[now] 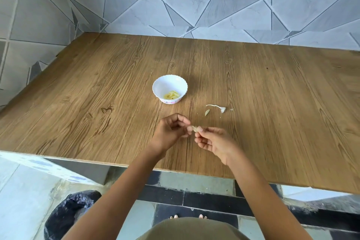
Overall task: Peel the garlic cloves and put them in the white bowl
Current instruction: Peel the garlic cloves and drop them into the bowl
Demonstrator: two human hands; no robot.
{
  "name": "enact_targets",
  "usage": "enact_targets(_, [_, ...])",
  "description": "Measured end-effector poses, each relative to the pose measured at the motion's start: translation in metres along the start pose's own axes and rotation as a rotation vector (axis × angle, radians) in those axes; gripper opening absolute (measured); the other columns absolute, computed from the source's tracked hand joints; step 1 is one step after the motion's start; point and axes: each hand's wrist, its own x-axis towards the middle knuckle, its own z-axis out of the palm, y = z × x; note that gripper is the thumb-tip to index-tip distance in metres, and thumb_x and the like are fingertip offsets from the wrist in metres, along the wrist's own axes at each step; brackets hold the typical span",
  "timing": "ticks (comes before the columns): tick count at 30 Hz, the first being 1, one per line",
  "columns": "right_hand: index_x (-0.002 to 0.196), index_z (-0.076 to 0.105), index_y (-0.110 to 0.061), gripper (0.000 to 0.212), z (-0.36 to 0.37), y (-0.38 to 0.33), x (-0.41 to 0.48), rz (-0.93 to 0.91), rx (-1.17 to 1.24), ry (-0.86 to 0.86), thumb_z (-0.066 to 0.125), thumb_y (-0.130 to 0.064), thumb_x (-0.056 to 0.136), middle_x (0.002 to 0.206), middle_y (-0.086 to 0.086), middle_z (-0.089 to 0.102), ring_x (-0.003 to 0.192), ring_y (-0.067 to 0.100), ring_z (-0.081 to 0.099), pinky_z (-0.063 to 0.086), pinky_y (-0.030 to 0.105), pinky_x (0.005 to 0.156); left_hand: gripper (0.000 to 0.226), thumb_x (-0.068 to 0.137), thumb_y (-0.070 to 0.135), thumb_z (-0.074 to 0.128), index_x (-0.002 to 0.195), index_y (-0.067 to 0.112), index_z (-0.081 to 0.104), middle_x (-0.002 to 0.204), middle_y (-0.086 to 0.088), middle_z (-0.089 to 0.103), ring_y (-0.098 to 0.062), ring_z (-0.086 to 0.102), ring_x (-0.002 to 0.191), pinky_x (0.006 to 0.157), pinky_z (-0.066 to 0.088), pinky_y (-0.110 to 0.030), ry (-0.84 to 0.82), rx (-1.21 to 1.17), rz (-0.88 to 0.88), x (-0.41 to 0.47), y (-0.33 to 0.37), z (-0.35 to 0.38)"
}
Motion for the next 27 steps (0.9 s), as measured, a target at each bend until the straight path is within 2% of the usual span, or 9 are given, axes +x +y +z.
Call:
enact_targets(5, [0.086,0.064,-0.011,0.011,0.009,0.011,-0.005,-0.202,-0.135,0.089,0.056,-0.015,0.093,0.072,0.0,0.062,0.06,0.003,0.059,0.049,0.016,0.058,0.017,0.084,-0.007,0.06,0.085,0.009,0.059,0.07,-0.005,0.066,-0.009,0.066,0.061,0.061,0.055,-0.017,0.038,-0.339,-0.313,-0.001,0.003,0.003])
enact_targets(12, [0.085,0.063,-0.011,0.014,0.02,0.019,-0.007,-0.313,-0.089,0.178,0.052,-0.012,0.095,0.069,-0.002,0.06,0.056,0.0,0.057,0.048,0.016,0.057,0.018,0.085,-0.01,0.056,0.082,0.008,0.057,0.063,-0.006,0.068,-0.011,0.066,0.055,0.053,0.055,-0.018,0.031,-0.584,-0.525,0.001,0.01,0.003])
enact_targets(14, [0.086,0.062,-0.012,0.013,0.018,0.024,-0.006,-0.364,-0.227,0.226,0.052,-0.013,0.095,0.07,-0.003,0.061,0.058,0.001,0.057,0.049,0.019,0.059,0.016,0.085,-0.008,0.06,0.084,0.007,0.057,0.066,-0.006,0.067,-0.01,0.066,0.057,0.056,0.055,-0.018,0.059,-0.404,-0.431,0.001,0.006,0.003])
enact_targets(16, [0.087,0.061,-0.01,0.011,0.014,0.033,-0.001,-0.554,-0.593,0.359,0.054,-0.013,0.094,0.069,-0.005,0.059,0.059,0.008,0.056,0.047,0.025,0.056,0.015,0.081,-0.001,0.068,0.083,0.008,0.057,0.07,-0.002,0.066,-0.006,0.063,0.06,0.06,0.054,-0.018,0.144,0.097,-0.15,0.002,-0.002,0.0])
enact_targets(19, [0.083,0.061,-0.006,0.007,0.01,0.041,0.004,-0.802,-0.934,0.506,0.061,-0.008,0.09,0.065,-0.007,0.052,0.051,0.002,0.043,0.032,0.017,0.046,0.017,0.076,0.004,0.071,0.078,0.013,0.057,0.069,0.009,0.062,0.001,0.058,0.06,0.06,0.048,-0.012,0.22,0.549,0.164,0.002,-0.008,-0.002])
enact_targets(22, [0.085,0.062,-0.006,0.01,0.012,0.043,0.004,-0.725,-0.824,0.479,0.058,-0.012,0.092,0.068,-0.004,0.059,0.057,0.008,0.055,0.042,0.021,0.05,0.004,0.083,0.01,0.062,0.084,0.012,0.066,0.073,0.004,0.069,-0.01,0.064,0.065,0.064,0.055,-0.029,0.156,0.732,0.29,0.005,-0.014,-0.008])
enact_targets(23, [0.087,0.062,-0.007,0.011,0.013,0.042,0.003,-0.652,-0.743,0.458,0.056,-0.014,0.093,0.069,-0.003,0.061,0.059,0.007,0.059,0.046,0.021,0.053,0.013,0.085,0.016,0.056,0.088,0.013,0.068,0.076,0.001,0.071,-0.017,0.066,0.067,0.063,0.055,-0.033,0.115,0.795,0.3,0.005,-0.015,-0.01])
enact_targets(25, [0.09,0.062,-0.007,0.012,0.015,0.038,0.002,-0.54,-0.604,0.416,0.054,-0.015,0.094,0.071,-0.005,0.062,0.059,-0.001,0.059,0.047,0.013,0.056,0.024,0.085,0.024,0.05,0.091,0.016,0.072,0.082,0.001,0.073,-0.02,0.067,0.071,0.065,0.055,-0.037,0.045,0.856,0.295,0.006,-0.014,-0.013])
enact_targets(27, [0.09,0.061,-0.01,0.01,0.016,0.035,0.001,-0.503,-0.539,0.389,0.053,-0.014,0.095,0.073,-0.006,0.062,0.059,-0.005,0.058,0.048,0.012,0.058,0.014,0.083,0.017,0.061,0.088,0.02,0.074,0.088,0.002,0.07,-0.016,0.064,0.074,0.069,0.055,-0.036,0.037,0.814,0.29,0.008,-0.011,-0.014])
